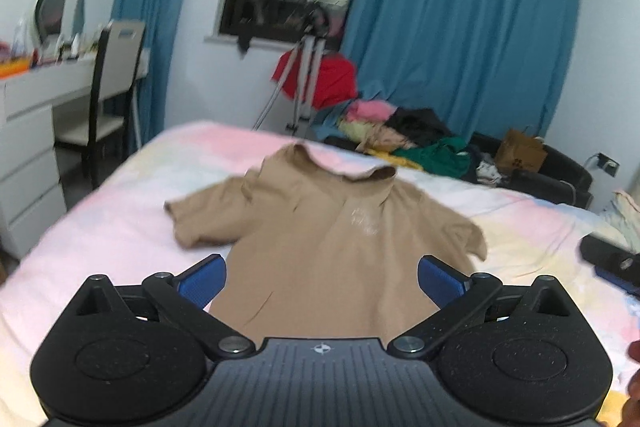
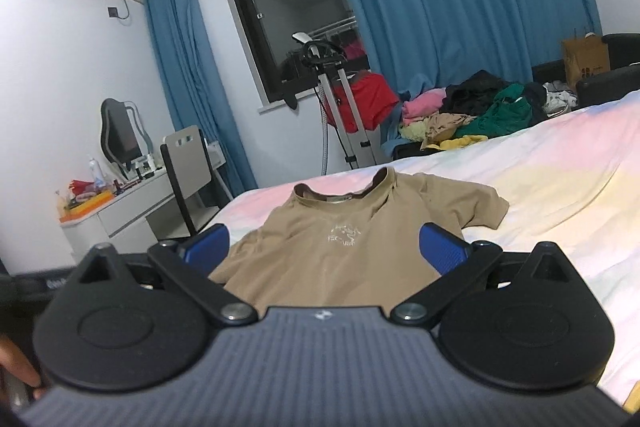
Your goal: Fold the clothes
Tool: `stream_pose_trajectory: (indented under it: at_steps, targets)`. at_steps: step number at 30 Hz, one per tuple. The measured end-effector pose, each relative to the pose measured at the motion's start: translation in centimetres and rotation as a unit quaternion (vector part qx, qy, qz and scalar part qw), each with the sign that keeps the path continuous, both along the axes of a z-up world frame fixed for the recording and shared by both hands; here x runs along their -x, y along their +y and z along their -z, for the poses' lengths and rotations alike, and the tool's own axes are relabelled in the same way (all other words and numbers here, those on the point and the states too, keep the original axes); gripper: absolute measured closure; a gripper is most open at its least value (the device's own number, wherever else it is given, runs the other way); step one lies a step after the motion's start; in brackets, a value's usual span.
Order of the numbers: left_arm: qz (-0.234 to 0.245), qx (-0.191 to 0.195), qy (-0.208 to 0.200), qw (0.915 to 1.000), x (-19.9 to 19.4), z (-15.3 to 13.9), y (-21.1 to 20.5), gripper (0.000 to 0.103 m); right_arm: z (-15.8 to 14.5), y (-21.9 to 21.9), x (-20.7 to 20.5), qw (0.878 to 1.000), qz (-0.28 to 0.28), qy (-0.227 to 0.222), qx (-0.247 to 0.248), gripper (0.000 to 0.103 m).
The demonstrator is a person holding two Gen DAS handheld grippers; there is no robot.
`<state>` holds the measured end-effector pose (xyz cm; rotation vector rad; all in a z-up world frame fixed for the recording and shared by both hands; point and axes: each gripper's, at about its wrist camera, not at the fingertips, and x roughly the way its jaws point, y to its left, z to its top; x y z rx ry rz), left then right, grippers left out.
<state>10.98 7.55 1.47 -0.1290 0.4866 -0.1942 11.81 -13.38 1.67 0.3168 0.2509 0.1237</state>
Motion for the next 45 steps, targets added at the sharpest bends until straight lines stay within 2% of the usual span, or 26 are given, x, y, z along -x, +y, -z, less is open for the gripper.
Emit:
stream_pose_trajectory:
  at_steps: [6,9,12,16,19,22,24,26,28,30,32,33,35,38,42,45]
  targets:
    - [-0.011,0.023,0.035,0.9991,-2.0,3.6,1.6,0.000,1.6,-0.4,-0.9,1.000,0.010,-0.002,0.022,0.000]
    - [-0.019,0.061,0.078,0.9949,-4.6,5.2,2.7,0.000,2.5,-1.2,-1.6,1.000,0.019,0.013,0.010,0.000]
    - [-0.038,0.112,0.109,0.9870,-8.1,6.1,4.6,0.001,3.3,-2.1,-2.6,0.999,0.029,0.028,-0.012,0.000]
    - [-0.080,0.144,0.121,0.9788,-13.1,7.1,7.1,0.002,4.6,-2.8,-4.6,0.998,0.039,0.044,-0.033,0.000]
    - [-0.111,0.183,0.124,0.9690,-17.0,8.6,9.7,0.006,5.9,-3.2,-6.6,0.996,0.051,0.066,-0.040,0.000]
    - [-0.145,0.179,0.116,0.9661,-20.3,9.7,11.2,0.007,6.8,-3.5,-8.2,0.995,0.059,0.075,-0.042,0.000]
    - [-0.166,0.176,0.113,0.9638,-22.5,10.6,12.1,0.011,7.4,-3.5,-9.1,0.995,0.064,0.071,-0.037,0.000]
    - [-0.175,0.174,0.106,0.9632,-23.9,10.9,12.7,0.028,8.1,-3.7,-10.1,0.994,0.068,0.078,-0.034,0.000]
    - [-0.184,0.172,0.100,0.9625,-25.2,11.3,13.2,0.037,8.9,-4.0,-11.1,0.993,0.070,0.091,-0.041,0.000]
    - [-0.166,0.155,0.100,0.9688,-26.4,11.1,13.3,0.060,9.5,-4.2,-11.8,0.991,0.070,0.100,-0.051,0.000]
    - [-0.162,0.117,0.108,0.9740,-27.6,10.7,13.2,0.100,10.0,-4.2,-12.5,0.990,0.068,0.108,-0.053,0.000]
    - [-0.162,0.100,0.102,0.9763,-28.0,10.3,13.2,0.100,10.1,-4.1,-12.8,0.990,0.066,0.113,-0.051,0.000]
    - [-0.155,0.073,0.063,0.9832,-28.4,8.5,13.3,0.100,10.2,-3.9,-12.8,0.989,0.063,0.117,-0.058,0.000]
    - [-0.163,0.035,0.036,0.9853,-30.2,5.0,13.5,0.100,9.8,-3.1,-12.3,0.992,0.056,0.103,-0.044,0.000]
    - [-0.204,-0.050,-0.009,0.9777,-34.4,0.2,13.1,0.101,9.7,-2.6,-12.4,0.993,0.061,0.100,-0.029,0.000]
    - [-0.238,-0.107,-0.016,0.9652,-38.1,-1.4,12.3,0.101,10.0,-2.4,-13.0,0.992,0.061,0.105,-0.023,0.000]
